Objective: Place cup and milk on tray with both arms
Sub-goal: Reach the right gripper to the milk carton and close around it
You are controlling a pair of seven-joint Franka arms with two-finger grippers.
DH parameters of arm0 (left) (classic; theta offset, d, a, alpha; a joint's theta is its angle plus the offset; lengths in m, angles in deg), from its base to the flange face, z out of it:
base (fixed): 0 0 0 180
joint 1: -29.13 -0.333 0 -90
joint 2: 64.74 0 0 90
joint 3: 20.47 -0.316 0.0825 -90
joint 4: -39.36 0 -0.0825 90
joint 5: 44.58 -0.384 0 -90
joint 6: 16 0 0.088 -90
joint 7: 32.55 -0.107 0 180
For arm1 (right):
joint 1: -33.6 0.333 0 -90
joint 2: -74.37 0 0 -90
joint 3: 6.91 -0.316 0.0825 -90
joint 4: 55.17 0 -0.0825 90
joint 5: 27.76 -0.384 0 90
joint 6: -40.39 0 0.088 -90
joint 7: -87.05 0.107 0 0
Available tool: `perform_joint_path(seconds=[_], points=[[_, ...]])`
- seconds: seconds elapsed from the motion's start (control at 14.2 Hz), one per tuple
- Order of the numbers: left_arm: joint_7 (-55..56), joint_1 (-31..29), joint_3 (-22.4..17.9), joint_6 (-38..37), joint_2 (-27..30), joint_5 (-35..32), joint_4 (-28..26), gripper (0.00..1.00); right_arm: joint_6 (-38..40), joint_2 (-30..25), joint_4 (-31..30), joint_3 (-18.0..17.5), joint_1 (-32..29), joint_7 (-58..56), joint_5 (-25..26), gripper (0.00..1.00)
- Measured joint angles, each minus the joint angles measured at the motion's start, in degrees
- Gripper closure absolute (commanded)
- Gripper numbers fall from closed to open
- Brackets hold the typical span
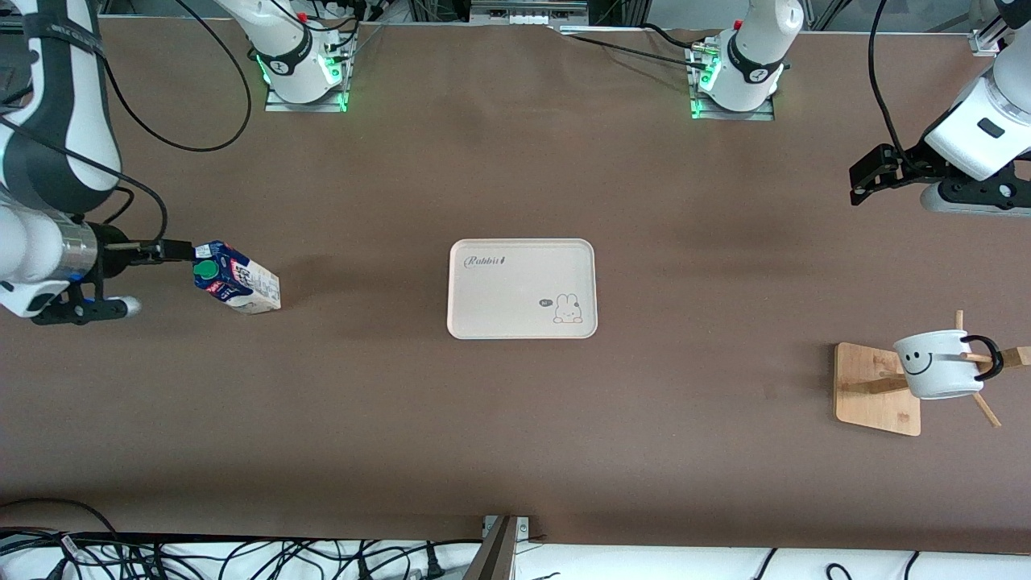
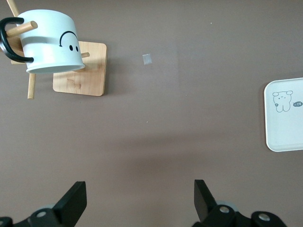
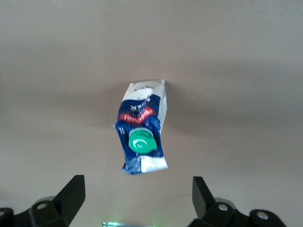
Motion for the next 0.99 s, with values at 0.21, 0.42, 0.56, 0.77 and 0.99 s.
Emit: perform_joint_path(seconds=[0.21,0.42,0.56,0.77,0.99], points=[[0.0,0.0,-0.08,-0.01,0.0,0.0,0.0,0.0,-1.31,0.96,0.0,-0.06,1.45,0.0,0.0,0.0],[0.0,0.0,-0.08,-0.01,0.0,0.0,0.01,0.0,-1.81,1.82,-0.01,-0.05,1.6,-0.16,0.0,0.0],[0.0,0.0,-0.09,-0.01,0.0,0.0,0.01,0.0,-1.96,2.79,-0.01,-0.04,1.58,-1.47,0.0,0.0],[0.0,0.0,-0.09,-0.01,0.0,0.0,0.01,0.0,-1.96,4.18,-0.09,-0.02,1.43,-2.36,0.0,0.0],[0.0,0.0,-0.09,-0.01,0.0,0.0,0.01,0.0,-1.91,4.77,-0.51,-0.02,1.4,-2.49,0.0,0.0]])
